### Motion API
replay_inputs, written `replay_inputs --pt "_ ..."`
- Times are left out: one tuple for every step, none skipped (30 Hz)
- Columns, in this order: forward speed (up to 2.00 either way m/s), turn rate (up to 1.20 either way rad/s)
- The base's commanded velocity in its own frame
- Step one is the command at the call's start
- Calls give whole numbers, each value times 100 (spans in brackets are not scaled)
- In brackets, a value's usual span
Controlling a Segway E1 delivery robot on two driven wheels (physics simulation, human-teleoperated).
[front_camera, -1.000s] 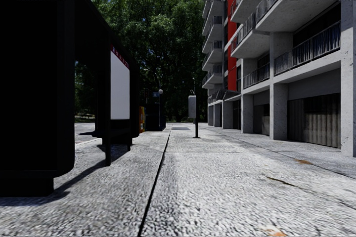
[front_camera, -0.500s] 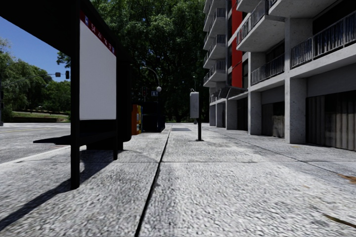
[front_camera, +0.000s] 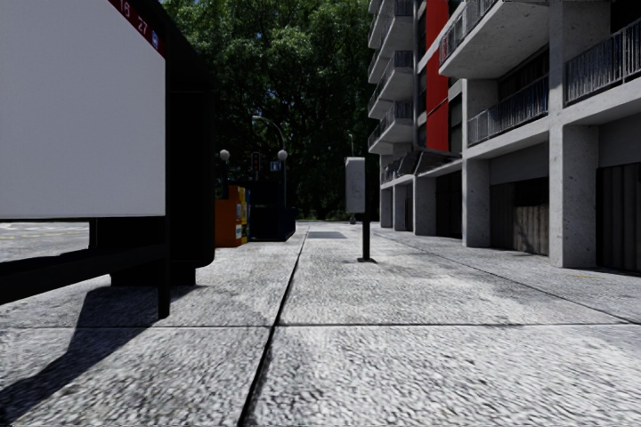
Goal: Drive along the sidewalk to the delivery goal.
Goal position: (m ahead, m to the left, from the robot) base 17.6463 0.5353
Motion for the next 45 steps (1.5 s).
replay_inputs --pt "200 0" --pt "200 0" --pt "200 0" --pt "200 0" --pt "200 0" --pt "200 0" --pt "200 0" --pt "200 0" --pt "200 0" --pt "200 0" --pt "200 0" --pt "200 0" --pt "200 0" --pt "200 0" --pt "200 0" --pt "200 0" --pt "200 0" --pt "200 0" --pt "200 0" --pt "200 0" --pt "200 0" --pt "200 0" --pt "200 0" --pt "200 0" --pt "200 0" --pt "200 0" --pt "200 0" --pt "200 0" --pt "200 0" --pt "200 0" --pt "200 0" --pt "200 0" --pt "200 0" --pt "200 0" --pt "200 0" --pt "200 0" --pt "200 0" --pt "200 0" --pt "200 0" --pt "200 0" --pt "200 0" --pt "200 0" --pt "200 0" --pt "200 0" --pt "200 0"
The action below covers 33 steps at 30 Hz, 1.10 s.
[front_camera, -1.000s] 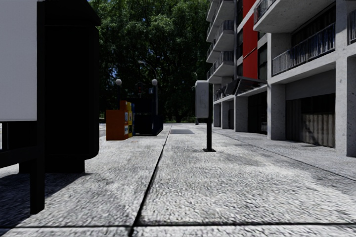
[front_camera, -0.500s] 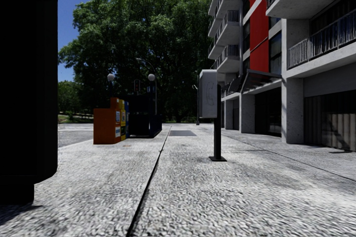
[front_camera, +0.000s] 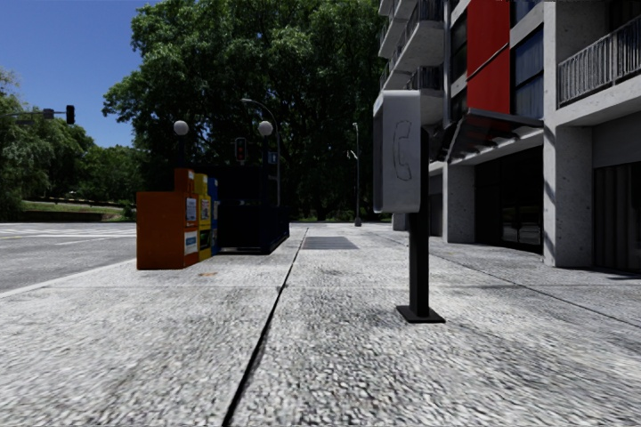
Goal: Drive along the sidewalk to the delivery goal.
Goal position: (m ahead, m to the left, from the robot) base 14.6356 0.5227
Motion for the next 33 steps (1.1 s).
replay_inputs --pt "200 0" --pt "200 0" --pt "200 0" --pt "200 0" --pt "200 0" --pt "200 0" --pt "200 0" --pt "200 0" --pt "200 0" --pt "200 0" --pt "200 0" --pt "200 0" --pt "200 0" --pt "200 0" --pt "200 0" --pt "200 0" --pt "200 0" --pt "200 0" --pt "200 0" --pt "200 0" --pt "200 0" --pt "200 0" --pt "200 0" --pt "200 0" --pt "200 0" --pt "200 0" --pt "200 0" --pt "200 0" --pt "200 0" --pt "200 0" --pt "200 0" --pt "200 0" --pt "200 0"
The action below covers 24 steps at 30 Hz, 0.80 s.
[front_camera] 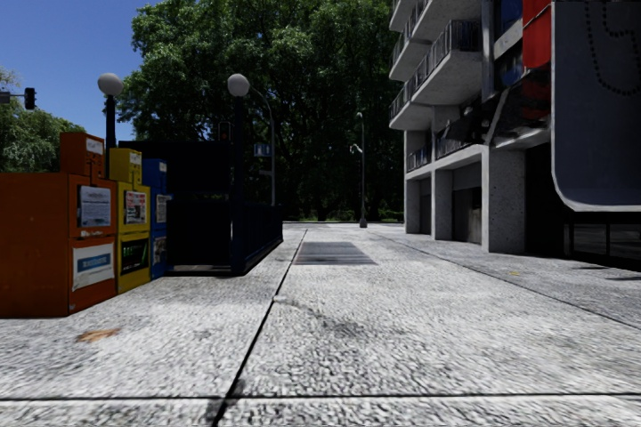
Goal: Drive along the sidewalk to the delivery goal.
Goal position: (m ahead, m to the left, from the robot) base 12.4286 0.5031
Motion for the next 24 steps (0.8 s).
replay_inputs --pt "200 0" --pt "200 0" --pt "200 0" --pt "200 0" --pt "200 0" --pt "200 0" --pt "200 0" --pt "200 0" --pt "200 0" --pt "200 0" --pt "200 0" --pt "200 0" --pt "200 0" --pt "200 0" --pt "200 0" --pt "200 0" --pt "200 0" --pt "200 0" --pt "200 0" --pt "200 0" --pt "200 0" --pt "200 0" --pt "200 0" --pt "200 0"
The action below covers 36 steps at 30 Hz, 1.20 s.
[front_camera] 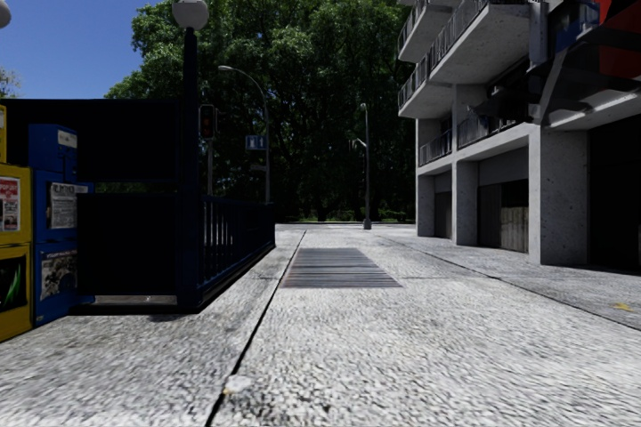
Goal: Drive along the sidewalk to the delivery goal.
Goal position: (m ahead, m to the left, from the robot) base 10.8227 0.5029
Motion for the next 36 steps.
replay_inputs --pt "200 0" --pt "200 0" --pt "200 0" --pt "200 0" --pt "200 0" --pt "200 0" --pt "200 0" --pt "200 0" --pt "200 0" --pt "200 0" --pt "200 0" --pt "200 0" --pt "200 0" --pt "200 0" --pt "200 0" --pt "200 0" --pt "200 0" --pt "200 0" --pt "200 0" --pt "200 0" --pt "200 0" --pt "200 0" --pt "200 0" --pt "200 0" --pt "200 0" --pt "200 0" --pt "200 0" --pt "200 0" --pt "200 0" --pt "200 0" --pt "200 0" --pt "200 0" --pt "200 0" --pt "200 0" --pt "200 0" --pt "200 0"
